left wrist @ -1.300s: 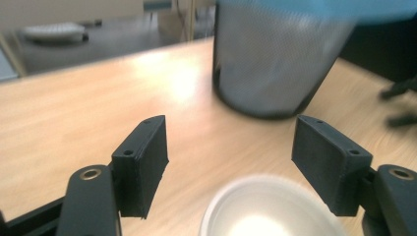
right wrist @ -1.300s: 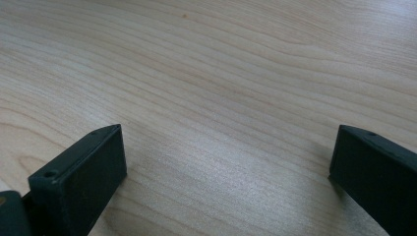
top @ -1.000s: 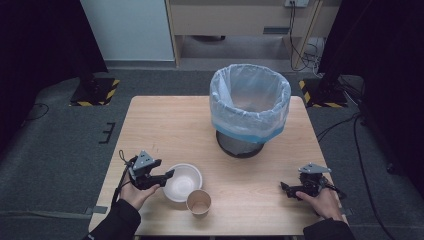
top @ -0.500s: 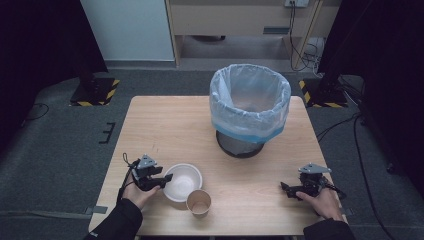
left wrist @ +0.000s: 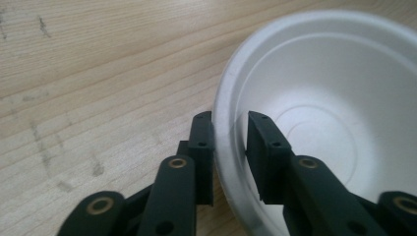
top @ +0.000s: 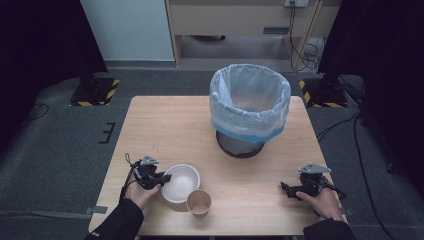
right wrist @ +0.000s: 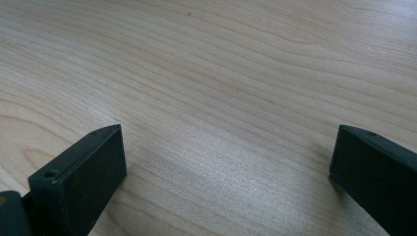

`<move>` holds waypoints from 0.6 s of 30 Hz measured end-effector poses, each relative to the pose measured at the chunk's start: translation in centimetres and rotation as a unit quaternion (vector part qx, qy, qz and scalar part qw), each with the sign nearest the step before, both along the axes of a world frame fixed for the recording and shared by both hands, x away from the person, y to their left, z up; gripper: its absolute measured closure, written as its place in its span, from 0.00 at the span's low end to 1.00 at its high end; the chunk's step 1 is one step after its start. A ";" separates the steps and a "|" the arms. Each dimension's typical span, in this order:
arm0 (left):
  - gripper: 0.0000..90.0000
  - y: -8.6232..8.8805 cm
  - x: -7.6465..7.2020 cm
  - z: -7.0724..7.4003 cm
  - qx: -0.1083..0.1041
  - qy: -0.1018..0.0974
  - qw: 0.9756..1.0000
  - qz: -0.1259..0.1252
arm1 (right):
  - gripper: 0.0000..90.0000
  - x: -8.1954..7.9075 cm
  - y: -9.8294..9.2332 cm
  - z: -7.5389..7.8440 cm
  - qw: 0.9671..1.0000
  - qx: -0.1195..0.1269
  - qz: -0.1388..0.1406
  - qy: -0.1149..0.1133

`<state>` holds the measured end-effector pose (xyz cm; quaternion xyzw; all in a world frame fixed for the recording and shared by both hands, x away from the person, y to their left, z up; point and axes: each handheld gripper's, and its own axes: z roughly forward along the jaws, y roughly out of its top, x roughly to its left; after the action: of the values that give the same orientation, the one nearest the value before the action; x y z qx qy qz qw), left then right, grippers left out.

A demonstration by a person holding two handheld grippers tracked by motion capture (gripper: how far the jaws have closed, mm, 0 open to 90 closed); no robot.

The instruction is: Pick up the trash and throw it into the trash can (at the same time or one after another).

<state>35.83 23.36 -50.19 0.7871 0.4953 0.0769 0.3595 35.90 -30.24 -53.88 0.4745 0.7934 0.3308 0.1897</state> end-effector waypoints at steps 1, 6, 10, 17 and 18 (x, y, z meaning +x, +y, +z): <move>0.87 0.0 0.0 0.1 -0.001 -0.001 1.000 0.001 | 0.01 0.0 0.0 0.0 1.000 0.000 0.000 0.000; 0.89 0.0 -0.3 0.8 0.001 -0.015 1.000 -0.002 | 0.01 0.0 0.0 0.0 1.000 0.000 0.000 0.000; 0.91 0.0 -0.5 1.7 -0.009 -0.036 0.999 0.003 | 0.01 0.0 0.0 0.0 1.000 0.000 0.000 0.000; 0.92 1.2 -0.8 3.2 -0.004 -0.082 0.996 0.029 | 0.01 0.0 0.0 0.0 1.000 0.000 0.000 0.000; 0.93 1.5 -0.8 3.4 -0.003 -0.088 0.996 0.034 | 0.01 0.0 0.0 0.0 1.000 0.000 0.000 0.000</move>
<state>35.00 24.83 -46.80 0.7589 0.4884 0.1564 0.4014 35.90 -30.25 -53.88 0.4742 0.7935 0.3309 0.1898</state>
